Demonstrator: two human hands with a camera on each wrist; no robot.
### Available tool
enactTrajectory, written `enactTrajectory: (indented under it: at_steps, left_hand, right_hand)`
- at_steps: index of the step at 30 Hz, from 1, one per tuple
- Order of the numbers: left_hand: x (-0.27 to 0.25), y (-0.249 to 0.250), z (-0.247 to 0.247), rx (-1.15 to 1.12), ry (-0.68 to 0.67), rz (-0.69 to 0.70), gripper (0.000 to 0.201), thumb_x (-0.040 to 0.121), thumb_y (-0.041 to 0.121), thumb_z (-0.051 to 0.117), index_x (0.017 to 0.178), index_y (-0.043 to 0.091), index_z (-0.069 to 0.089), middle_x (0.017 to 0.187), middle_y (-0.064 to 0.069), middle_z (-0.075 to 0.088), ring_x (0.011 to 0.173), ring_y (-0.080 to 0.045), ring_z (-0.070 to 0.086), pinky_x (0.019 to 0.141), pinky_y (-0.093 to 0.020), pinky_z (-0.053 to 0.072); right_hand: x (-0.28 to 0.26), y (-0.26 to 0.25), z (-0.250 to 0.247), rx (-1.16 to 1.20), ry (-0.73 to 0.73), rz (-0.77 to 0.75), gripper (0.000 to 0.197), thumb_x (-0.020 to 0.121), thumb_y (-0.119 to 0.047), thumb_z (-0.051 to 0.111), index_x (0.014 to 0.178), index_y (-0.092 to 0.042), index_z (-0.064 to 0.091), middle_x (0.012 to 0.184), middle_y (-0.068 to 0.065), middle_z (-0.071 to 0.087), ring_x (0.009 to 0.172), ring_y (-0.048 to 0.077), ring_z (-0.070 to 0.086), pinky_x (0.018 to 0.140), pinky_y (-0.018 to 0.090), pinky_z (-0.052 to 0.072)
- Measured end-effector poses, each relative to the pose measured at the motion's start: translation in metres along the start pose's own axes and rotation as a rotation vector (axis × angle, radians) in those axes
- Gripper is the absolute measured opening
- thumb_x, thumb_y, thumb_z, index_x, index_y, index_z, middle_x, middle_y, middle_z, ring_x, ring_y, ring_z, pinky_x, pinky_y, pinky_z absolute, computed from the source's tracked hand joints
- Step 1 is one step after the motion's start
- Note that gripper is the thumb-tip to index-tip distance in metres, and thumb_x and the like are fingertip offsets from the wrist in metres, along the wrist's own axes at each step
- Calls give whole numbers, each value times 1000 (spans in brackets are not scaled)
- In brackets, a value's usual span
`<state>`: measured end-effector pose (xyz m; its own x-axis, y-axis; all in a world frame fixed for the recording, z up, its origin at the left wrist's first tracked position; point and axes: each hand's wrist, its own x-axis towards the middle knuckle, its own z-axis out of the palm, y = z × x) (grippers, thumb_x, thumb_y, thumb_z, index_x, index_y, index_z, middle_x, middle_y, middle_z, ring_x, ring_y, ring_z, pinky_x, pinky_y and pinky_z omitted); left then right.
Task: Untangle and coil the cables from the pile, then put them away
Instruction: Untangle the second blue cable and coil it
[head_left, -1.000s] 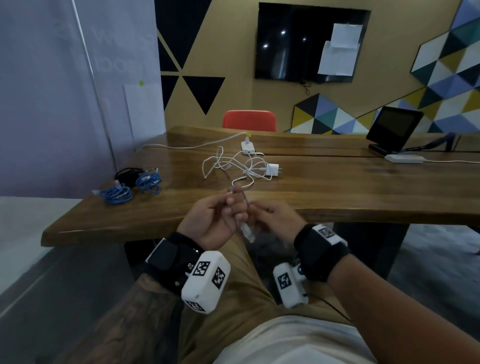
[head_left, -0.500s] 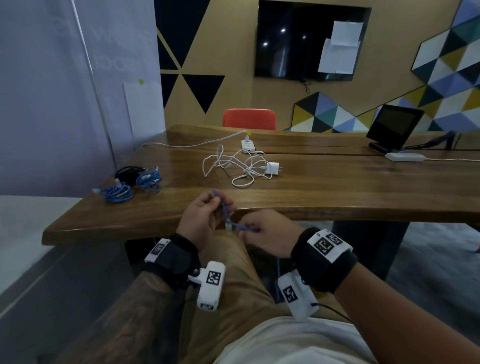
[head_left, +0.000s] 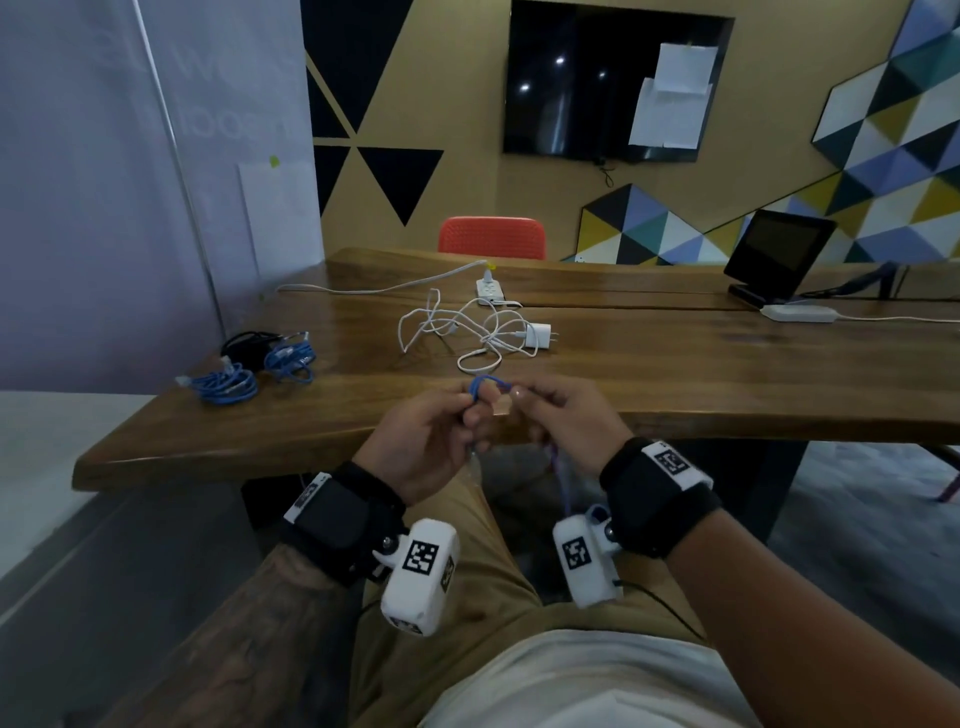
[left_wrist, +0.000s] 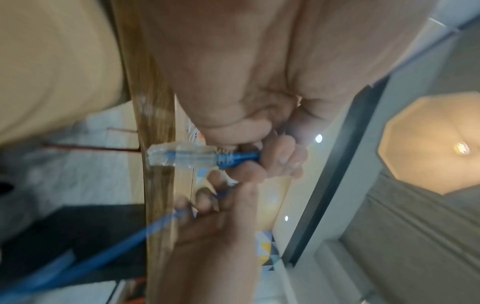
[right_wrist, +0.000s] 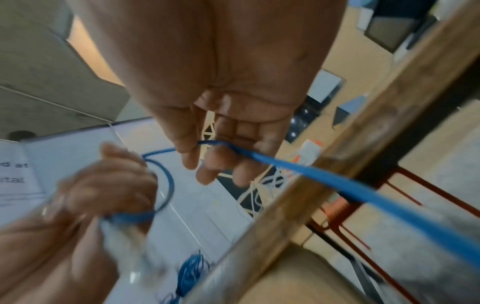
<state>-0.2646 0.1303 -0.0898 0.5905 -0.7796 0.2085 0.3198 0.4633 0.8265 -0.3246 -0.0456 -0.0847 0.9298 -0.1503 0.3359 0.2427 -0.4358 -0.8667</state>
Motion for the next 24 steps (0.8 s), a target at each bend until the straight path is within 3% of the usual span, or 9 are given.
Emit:
enactTrajectory:
  at_steps: [2, 5, 8, 11, 14, 18, 21, 24]
  left_hand:
    - [2, 1, 0, -178, 17, 29, 21, 93, 9, 35, 95, 7, 55, 69, 1, 44, 57, -9, 43, 65, -25, 43]
    - [3, 5, -7, -364, 62, 82, 22, 97, 7, 35, 96, 9, 57, 77, -1, 52, 66, -10, 53, 79, -28, 51]
    - [5, 4, -14, -372, 232, 152, 25, 100, 6, 34, 93, 8, 58, 77, -5, 60, 66, -13, 63, 81, -30, 57]
    - [9, -5, -23, -324, 369, 193, 28, 103, 5, 33, 93, 6, 59, 78, -8, 69, 69, -15, 69, 84, -32, 56]
    - [14, -14, -32, -151, 435, 225, 28, 103, 3, 33, 93, 6, 58, 79, -8, 70, 72, -15, 71, 81, -30, 58]
    - [14, -22, -34, 272, 402, 259, 25, 101, -3, 36, 92, 5, 58, 74, -4, 67, 70, -12, 67, 70, -26, 56]
    - [10, -21, -24, 432, 287, 201, 21, 99, -5, 40, 102, -2, 60, 82, -11, 65, 68, -11, 64, 66, -24, 53]
    - [5, -23, -10, 514, 138, 89, 26, 101, 2, 38, 101, -6, 62, 77, -15, 64, 63, -18, 61, 64, -25, 52]
  right_hand:
    - [-5, 12, 19, 241, -118, 183, 25, 104, -9, 46, 110, -18, 69, 76, 11, 65, 60, 21, 56, 57, 30, 47]
    - [-20, 18, 37, 134, -362, 364, 23, 106, -13, 43, 110, -19, 64, 65, 4, 66, 51, 16, 58, 53, 29, 51]
    - [-27, 10, 39, 8, -538, 361, 26, 107, -21, 42, 125, -15, 61, 63, 0, 64, 49, 16, 52, 52, 27, 49]
    - [-27, -6, 32, -201, -606, 312, 27, 104, -19, 48, 128, -12, 58, 72, 3, 67, 51, 13, 57, 63, 34, 51]
    - [-27, -19, 26, -313, -533, 202, 21, 99, -20, 56, 111, -6, 66, 71, 2, 68, 54, 12, 59, 69, 40, 57]
    - [-22, -35, 11, -350, -258, 19, 13, 94, -16, 61, 99, -22, 71, 68, -12, 68, 58, 5, 62, 57, 26, 58]
    - [-19, -43, 1, -338, -213, -101, 20, 91, -15, 63, 105, -26, 70, 87, -6, 72, 81, 11, 68, 80, 35, 57]
    - [-12, -43, -7, -268, -114, -180, 26, 90, -10, 63, 109, -27, 68, 88, -8, 70, 89, 11, 67, 86, 30, 53]
